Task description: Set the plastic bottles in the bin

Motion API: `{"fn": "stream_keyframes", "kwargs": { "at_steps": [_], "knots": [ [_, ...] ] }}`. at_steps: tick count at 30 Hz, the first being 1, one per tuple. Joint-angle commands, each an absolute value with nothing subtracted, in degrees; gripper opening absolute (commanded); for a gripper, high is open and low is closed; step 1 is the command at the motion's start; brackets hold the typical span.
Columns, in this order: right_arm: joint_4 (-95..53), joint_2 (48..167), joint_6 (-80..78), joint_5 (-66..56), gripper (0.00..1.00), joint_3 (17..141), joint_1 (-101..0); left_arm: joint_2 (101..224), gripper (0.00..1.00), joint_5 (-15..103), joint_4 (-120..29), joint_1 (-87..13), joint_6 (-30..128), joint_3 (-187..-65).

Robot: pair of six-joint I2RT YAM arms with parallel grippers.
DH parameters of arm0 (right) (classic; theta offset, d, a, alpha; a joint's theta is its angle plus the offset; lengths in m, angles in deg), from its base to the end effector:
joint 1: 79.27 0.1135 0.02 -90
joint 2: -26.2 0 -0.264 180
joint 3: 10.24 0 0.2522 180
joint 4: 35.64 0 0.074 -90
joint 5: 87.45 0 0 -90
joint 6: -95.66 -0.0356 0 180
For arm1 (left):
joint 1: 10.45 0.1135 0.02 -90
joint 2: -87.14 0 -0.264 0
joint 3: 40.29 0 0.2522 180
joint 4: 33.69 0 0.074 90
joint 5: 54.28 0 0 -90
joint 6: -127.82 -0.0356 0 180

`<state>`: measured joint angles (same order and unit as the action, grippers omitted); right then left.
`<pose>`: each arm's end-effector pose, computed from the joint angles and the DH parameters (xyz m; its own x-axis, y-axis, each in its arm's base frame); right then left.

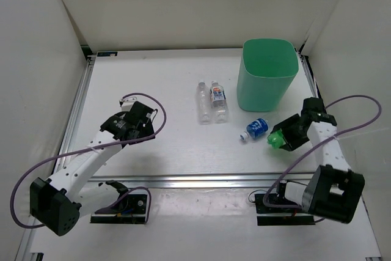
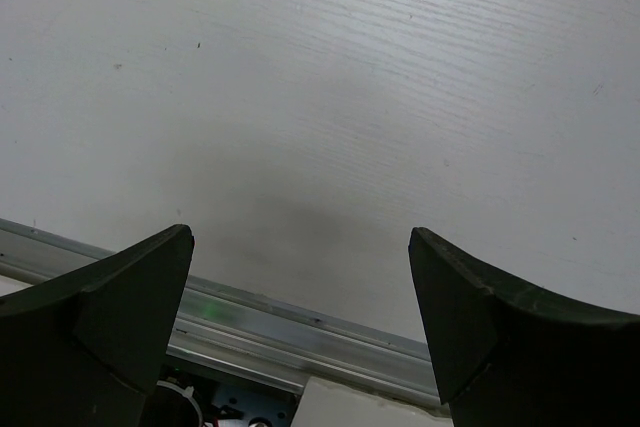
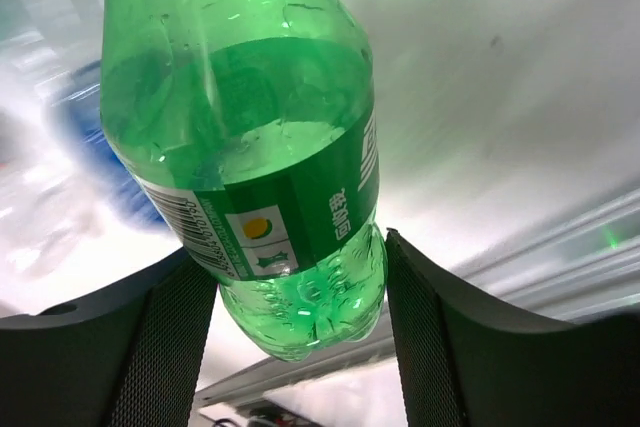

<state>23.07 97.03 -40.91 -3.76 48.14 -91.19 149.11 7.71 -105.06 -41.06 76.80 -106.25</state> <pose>0.2111 -0.0406 0.2050 -0.5127 0.8460 -0.1465 0.7897 0.5316 0.3060 0.1704 -0.0814 0.2668 -0.8026 -0.1705 -0.5717 -0.2711 0.9578 0.0950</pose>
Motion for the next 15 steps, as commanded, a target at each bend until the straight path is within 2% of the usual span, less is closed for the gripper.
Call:
{"fn": "stream_keyframes", "kwargs": {
  "at_steps": [1,6,9,15],
  "knots": [
    [32.16,89.85,-44.6,-3.43,0.45,56.5,-89.82,149.98,1.0,7.24,-103.1,-41.39,77.11,-107.13],
    [35.42,87.1,-49.62,-5.54,0.39,73.01,-87.97,152.43,1.0,9.96,-102.03,-41.39,77.11,-108.28],
    [34.29,93.68,-50.15,-6.68,0.39,88.82,-87.27,154.1,1.0,10.67,-101.42,-41.39,77.11,-108.89],
    [31.73,116.88,-49.27,-10.55,0.39,120.61,-82.53,157.63,1.0,10.67,-100.89,-41.39,77.11,-112.75]
  ]
}}
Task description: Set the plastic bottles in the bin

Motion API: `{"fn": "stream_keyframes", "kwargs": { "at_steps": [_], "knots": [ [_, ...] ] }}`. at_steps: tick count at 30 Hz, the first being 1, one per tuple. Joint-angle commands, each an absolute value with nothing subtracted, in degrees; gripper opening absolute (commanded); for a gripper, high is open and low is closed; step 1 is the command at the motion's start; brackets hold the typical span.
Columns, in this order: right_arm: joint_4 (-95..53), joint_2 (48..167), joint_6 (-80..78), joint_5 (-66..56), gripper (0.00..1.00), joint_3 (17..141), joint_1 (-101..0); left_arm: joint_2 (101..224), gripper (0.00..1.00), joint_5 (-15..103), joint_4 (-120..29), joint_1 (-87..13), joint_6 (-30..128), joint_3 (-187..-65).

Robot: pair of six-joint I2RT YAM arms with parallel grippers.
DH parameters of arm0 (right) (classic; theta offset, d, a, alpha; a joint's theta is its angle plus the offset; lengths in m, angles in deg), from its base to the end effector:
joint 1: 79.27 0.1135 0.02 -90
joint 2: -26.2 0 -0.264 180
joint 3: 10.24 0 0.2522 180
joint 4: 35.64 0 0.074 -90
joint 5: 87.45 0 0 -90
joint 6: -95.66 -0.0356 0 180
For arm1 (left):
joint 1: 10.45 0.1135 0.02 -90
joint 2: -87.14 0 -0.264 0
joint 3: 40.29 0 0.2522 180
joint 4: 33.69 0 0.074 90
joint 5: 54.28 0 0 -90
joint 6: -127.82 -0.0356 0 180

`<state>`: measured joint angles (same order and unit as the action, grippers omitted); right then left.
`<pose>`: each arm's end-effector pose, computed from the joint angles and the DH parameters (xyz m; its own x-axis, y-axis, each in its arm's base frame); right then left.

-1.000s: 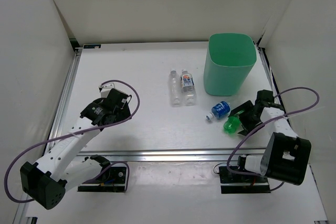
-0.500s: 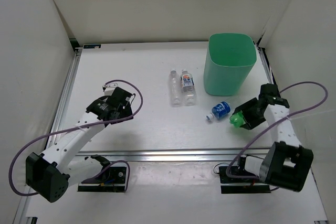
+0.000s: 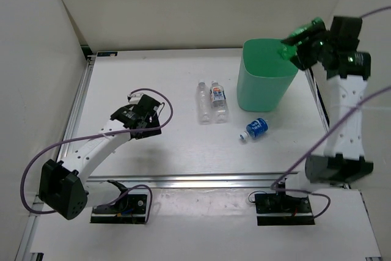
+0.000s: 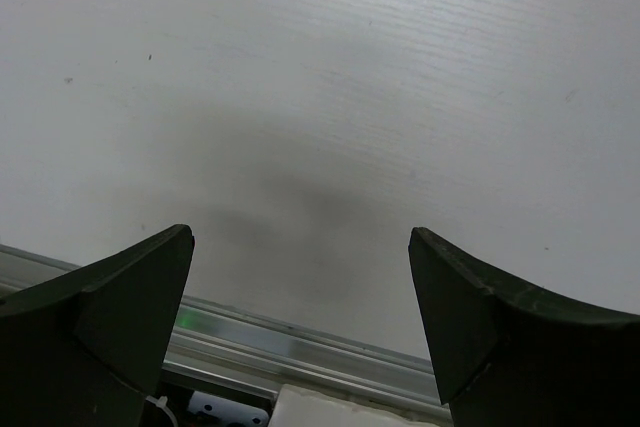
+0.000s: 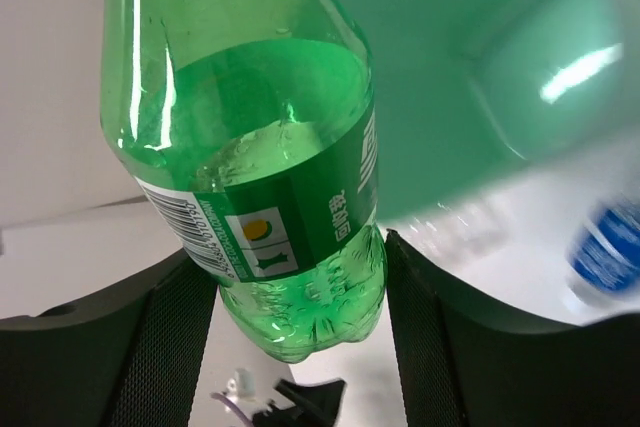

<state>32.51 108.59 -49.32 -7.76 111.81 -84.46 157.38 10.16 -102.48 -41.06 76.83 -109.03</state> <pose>0.2745 -0.0185 0.4841 -0.3280 0.8388 -0.4345 0.3502 0.5351 0.7688 0.1960 -0.0981 0.2555 -0.8399 -0.1629 -0.5177 -0.2504 0.9626 0.1033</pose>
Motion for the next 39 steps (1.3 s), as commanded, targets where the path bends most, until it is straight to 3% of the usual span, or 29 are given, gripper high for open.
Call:
{"fn": "stream_keyframes", "kwargs": {
  "at_steps": [1,3,4,6,7,10,11,20,27,32,39],
  "knots": [
    [32.43,121.87,-49.27,-11.59,0.4,123.64,-81.82,158.58,1.0,10.67,-100.89,-41.39,77.11,-113.46],
    [32.96,125.24,-49.79,-12.39,0.45,127.35,-81.21,160.25,1.0,10.05,-100.89,-41.39,77.11,-115.92],
    [32.96,127.08,-49.8,-12.4,0.59,128.14,-80.59,160.87,1.0,9.45,-100.89,-41.39,77.11,-116.71],
    [33.49,127.63,-49.8,-13.01,0.76,128.15,-79.98,162.63,1.0,8.56,-101.59,-41.39,77.11,-119.17],
    [34.53,127.02,-49.8,-11.18,0.79,128.15,-79.97,163.25,1.0,7.95,-102.12,-41.39,77.11,-119.87],
    [34.21,120.01,-49.19,-5.82,0.97,122.29,-79.97,163.96,1.0,7.95,-102.65,-41.39,76.58,-121.02],
    [32.37,117.55,-48.66,-4.85,1.0,115.3,-80.84,163.96,1.0,7.95,-102.65,-41.39,76.58,-121.02],
    [29.71,93.48,-47.43,-5.53,1.0,85.03,-90.68,165.71,1.0,8.56,-102.12,-41.39,76.58,-119.78],
    [25.68,86.33,-47.87,-12.13,1.0,57.77,-92.64,166.94,1.0,9.09,-101.51,-41.39,76.58,-120.32],
    [21.38,91.32,-45.23,-12.83,1.0,53.53,-90.44,166.94,1.0,9.61,-101.51,-41.39,76.58,-119.18],
    [18.2,102.92,-42.5,-8.45,1.0,59.33,-83.41,165.89,1.0,10.14,-101.51,-41.39,76.58,-118.04]
  ]
}}
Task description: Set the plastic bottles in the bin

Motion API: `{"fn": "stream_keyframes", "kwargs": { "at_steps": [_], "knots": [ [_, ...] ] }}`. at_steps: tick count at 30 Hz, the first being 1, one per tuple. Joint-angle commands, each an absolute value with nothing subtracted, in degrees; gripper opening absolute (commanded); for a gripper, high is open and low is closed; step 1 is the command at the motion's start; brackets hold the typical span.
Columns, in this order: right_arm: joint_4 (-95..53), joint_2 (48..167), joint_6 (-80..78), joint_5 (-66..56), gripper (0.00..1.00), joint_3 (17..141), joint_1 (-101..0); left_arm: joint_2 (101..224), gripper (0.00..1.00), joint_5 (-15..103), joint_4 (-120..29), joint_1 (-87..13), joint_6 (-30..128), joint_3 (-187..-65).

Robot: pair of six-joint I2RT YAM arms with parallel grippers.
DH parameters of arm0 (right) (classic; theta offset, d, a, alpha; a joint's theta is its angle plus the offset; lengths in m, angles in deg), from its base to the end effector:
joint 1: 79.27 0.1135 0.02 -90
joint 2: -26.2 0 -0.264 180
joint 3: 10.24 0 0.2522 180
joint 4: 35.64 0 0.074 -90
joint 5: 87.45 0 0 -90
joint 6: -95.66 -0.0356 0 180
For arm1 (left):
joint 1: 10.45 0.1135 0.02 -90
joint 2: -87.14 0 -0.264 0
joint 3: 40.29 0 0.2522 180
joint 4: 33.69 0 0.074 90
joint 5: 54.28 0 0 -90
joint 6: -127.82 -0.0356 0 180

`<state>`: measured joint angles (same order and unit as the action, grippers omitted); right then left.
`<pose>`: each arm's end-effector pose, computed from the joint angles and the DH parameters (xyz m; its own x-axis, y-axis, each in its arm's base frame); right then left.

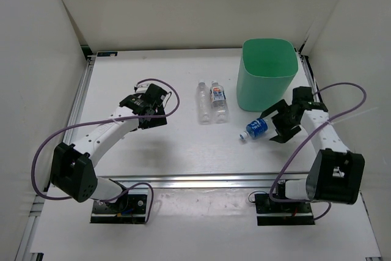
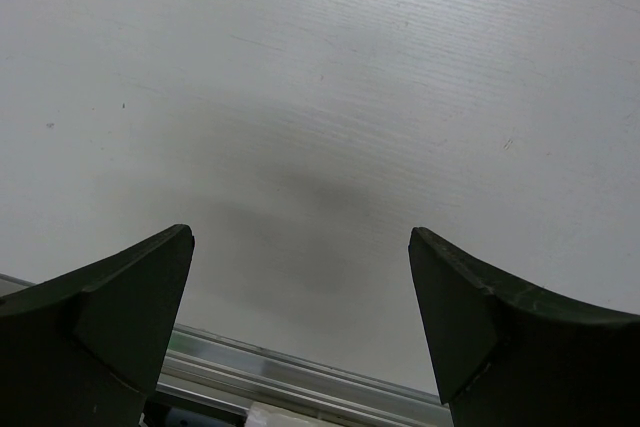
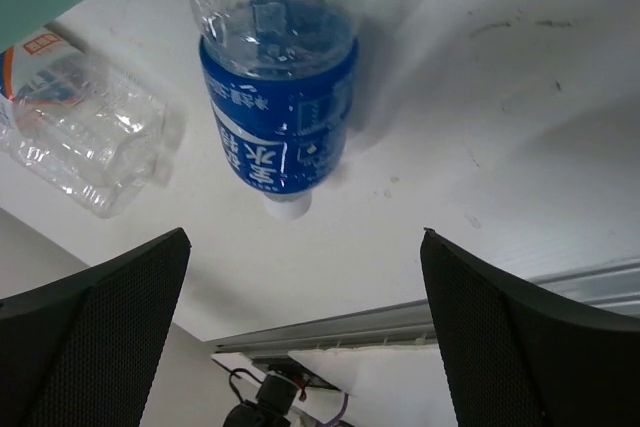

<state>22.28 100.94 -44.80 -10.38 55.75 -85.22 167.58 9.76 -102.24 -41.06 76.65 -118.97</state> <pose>0.2423 -0.0172 0.2300 -0.5715 0.8153 -0.0937 0.7125 0.5496 0.4362 0.2351 -0.1210 0.2663 -0.8387 -0.1588 -0.5209 -0.2503 0.9619 0.1098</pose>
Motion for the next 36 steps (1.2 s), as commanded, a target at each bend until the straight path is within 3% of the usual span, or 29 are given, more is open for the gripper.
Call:
{"fn": "stream_keyframes", "kwargs": {
  "at_steps": [1,11,19,25,30,36],
  "knots": [
    [17.59,105.37,-42.5,-7.83,1.0,59.94,-82.62,165.89,1.0,10.14,-102.03,-41.39,76.58,-118.03],
    [18.11,119.01,-41.1,-5.1,1.0,63.73,-81.99,165.37,1.0,11.9,-102.03,-41.39,75.53,-117.51],
    [20.55,111.65,-41.1,-5.1,0.64,58.37,-83.22,165.36,1.0,11.9,-102.03,-41.39,75.53,-116.98],
    [29.26,93.64,-41.63,-3.78,0.58,61.96,-83.22,165.36,1.0,11.9,-101.51,-41.39,75.53,-116.98],
    [32.35,90.27,-42.15,-3.87,0.52,76.97,-83.75,165.89,1.0,12.96,-101.51,-41.39,75.53,-116.98],
    [32.69,111.84,-41.54,-4.4,0.56,113.6,-83.75,167.74,1.0,13.48,-100.98,-41.39,75.53,-118.99]
  ]
}}
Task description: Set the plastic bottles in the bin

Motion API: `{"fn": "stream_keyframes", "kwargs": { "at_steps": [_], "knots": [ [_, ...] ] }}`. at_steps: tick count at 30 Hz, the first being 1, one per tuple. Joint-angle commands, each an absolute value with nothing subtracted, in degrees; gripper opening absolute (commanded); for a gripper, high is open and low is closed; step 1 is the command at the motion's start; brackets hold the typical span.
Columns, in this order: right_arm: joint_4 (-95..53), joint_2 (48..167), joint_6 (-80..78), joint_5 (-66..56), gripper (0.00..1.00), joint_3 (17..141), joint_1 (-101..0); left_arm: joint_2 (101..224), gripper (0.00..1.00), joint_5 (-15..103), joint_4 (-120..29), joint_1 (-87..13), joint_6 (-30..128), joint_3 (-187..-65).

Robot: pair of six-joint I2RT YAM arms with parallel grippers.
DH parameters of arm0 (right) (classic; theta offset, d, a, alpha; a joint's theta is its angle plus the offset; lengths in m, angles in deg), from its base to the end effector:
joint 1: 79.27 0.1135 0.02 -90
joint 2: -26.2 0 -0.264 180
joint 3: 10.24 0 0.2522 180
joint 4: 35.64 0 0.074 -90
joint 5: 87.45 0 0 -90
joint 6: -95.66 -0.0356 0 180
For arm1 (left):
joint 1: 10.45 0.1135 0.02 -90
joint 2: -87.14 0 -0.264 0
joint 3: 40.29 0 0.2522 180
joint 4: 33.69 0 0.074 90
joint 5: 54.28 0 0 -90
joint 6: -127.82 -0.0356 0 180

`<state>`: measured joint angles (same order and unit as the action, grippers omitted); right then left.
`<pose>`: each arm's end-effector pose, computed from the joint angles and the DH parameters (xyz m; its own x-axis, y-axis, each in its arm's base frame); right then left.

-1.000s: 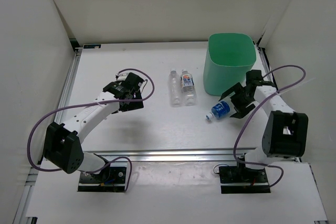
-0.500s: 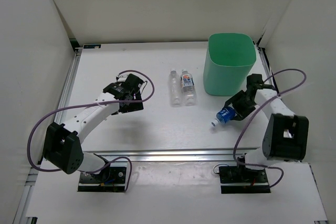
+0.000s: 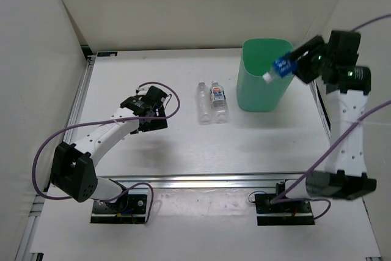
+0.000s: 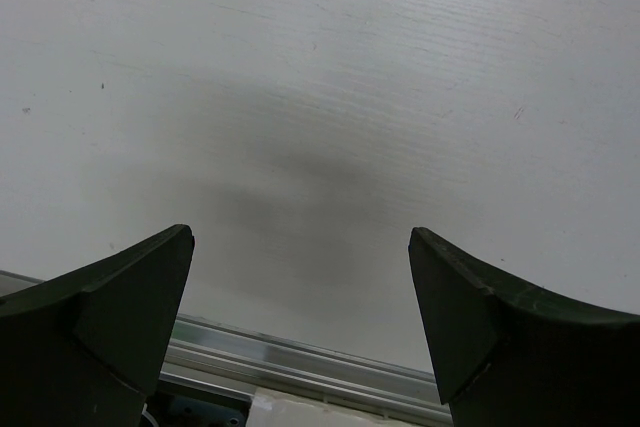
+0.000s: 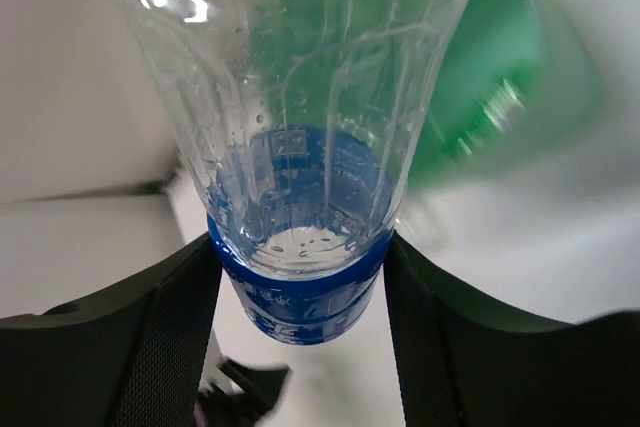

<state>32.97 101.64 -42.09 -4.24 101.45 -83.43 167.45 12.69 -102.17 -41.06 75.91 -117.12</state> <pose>0.2490 -0.0139 0.4596 -0.3793 0.7646 -0.5211 0.3766 0.6420 0.6678 0.2312 -0.1206 0.2569 -0.8688 -0.1456 -0.4732 -0.2181 0.9706 0.1017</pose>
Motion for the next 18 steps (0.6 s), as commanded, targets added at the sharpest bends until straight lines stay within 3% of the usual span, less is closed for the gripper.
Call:
{"fn": "stream_keyframes", "kwargs": {
  "at_steps": [1,2,4,7,10,14,18],
  "knots": [
    [32.7,114.42,-41.54,-4.4,0.58,118.0,-83.75,168.26,1.0,14.0,-100.98,-41.39,75.53,-119.0],
    [33.22,116.88,-42.06,-6.14,0.61,124.92,-83.75,168.26,1.0,14.01,-100.98,-41.39,75.53,-120.31],
    [33.23,122.93,-43.47,-9.74,0.81,129.19,-85.24,168.88,1.0,14.01,-100.98,-41.39,75.0,-121.63],
    [35.93,126.48,-44.7,-16.67,1.0,131.92,-85.86,170.02,1.0,16.02,-100.98,-41.39,73.95,-125.41],
    [37.63,122.48,-43.22,-14.34,1.0,130.1,-86.38,172.73,1.0,17.52,-100.98,-41.39,72.81,-130.85],
    [34.11,111.83,-41.28,-12.48,1.0,117.89,-89.28,178.36,1.0,21.64,-99.67,-41.39,72.27,-138.93],
    [35.94,107.85,-38.82,-13.45,1.0,111.55,-91.48,186.7,1.0,31.21,-99.05,-41.39,72.27,-146.32]
  ]
}}
